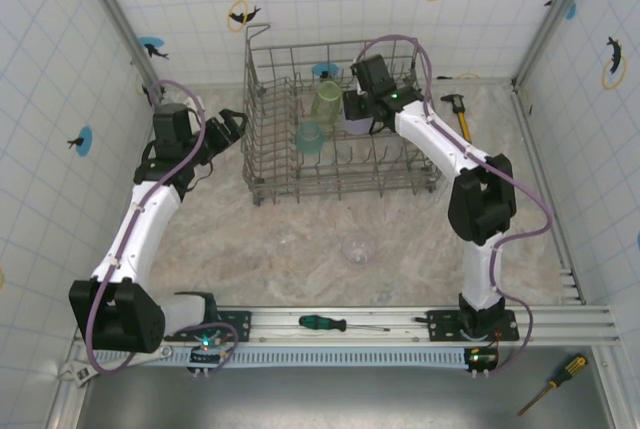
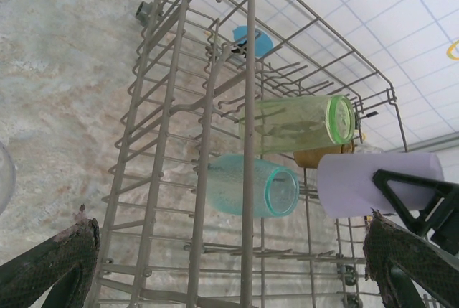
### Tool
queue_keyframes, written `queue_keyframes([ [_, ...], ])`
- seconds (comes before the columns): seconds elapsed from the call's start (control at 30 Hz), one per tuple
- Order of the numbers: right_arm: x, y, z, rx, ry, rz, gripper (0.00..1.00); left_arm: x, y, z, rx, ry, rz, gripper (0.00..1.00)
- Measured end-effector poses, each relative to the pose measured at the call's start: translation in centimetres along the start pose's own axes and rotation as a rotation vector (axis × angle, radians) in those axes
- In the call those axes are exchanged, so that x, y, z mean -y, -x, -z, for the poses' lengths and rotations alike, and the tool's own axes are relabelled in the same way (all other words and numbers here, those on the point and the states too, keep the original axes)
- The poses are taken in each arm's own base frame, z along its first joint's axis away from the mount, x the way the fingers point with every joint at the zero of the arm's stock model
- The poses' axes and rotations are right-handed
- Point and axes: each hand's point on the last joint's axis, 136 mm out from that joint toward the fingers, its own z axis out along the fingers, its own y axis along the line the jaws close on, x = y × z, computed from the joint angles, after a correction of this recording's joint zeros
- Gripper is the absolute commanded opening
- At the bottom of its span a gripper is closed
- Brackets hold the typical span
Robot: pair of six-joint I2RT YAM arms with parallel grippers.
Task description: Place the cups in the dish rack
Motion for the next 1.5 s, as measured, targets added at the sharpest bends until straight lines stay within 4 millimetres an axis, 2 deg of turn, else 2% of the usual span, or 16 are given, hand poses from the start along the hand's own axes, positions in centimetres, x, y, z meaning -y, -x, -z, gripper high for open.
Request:
queue_keyframes([
  [0.17,0.1,-1.7,-1.2,-0.037,-0.007,-0.002,0.21,0.2,0.0,0.0,-0.003,-0.008,0.014,0.97],
  [0.3,0.3,-3.7,-2.3,-0.083,-0.017,-0.011,0.38,0.6,-0.1,-0.1,-0.006,-0.042,0.031,0.97],
  [0.4,0.3,-4.6,-3.0,-0.106,-0.020,-0.018,0.55,1.1,-0.1,-0.1,-0.008,-0.067,0.035,0.97],
  [0.63,-0.2,-4.8,-3.2,-0.112,0.001,-0.055,0.99,1.4,0.0,0.0,-0.003,-0.082,0.045,0.97],
  [0.87,-1.3,-5.1,-3.0,-0.119,0.039,-0.065,1.00,1.3,-0.4,1.0,0.014,-0.086,0.040,0.97],
  [0.97,-1.6,-4.6,-2.4,-0.109,0.052,-0.066,1.00,1.4,-0.5,1.3,0.017,-0.090,0.038,0.97],
  [1.1,-1.8,-3.6,0.1,-0.074,0.072,-0.083,1.00,1.4,-0.7,1.3,0.012,-0.096,0.038,0.98],
  [1.3,-2.0,-1.6,4.4,0.010,0.105,-0.113,1.00,1.3,-2.8,1.5,-0.024,-0.098,0.034,0.98],
  [1.37,-2.0,-1.4,5.5,0.033,0.113,-0.123,1.00,1.8,-3.3,1.9,-0.022,-0.109,0.027,0.98],
  [1.5,-1.7,-1.9,7.5,0.058,0.125,-0.143,1.00,4.1,-4.6,2.8,-0.031,-0.163,-0.016,0.97],
])
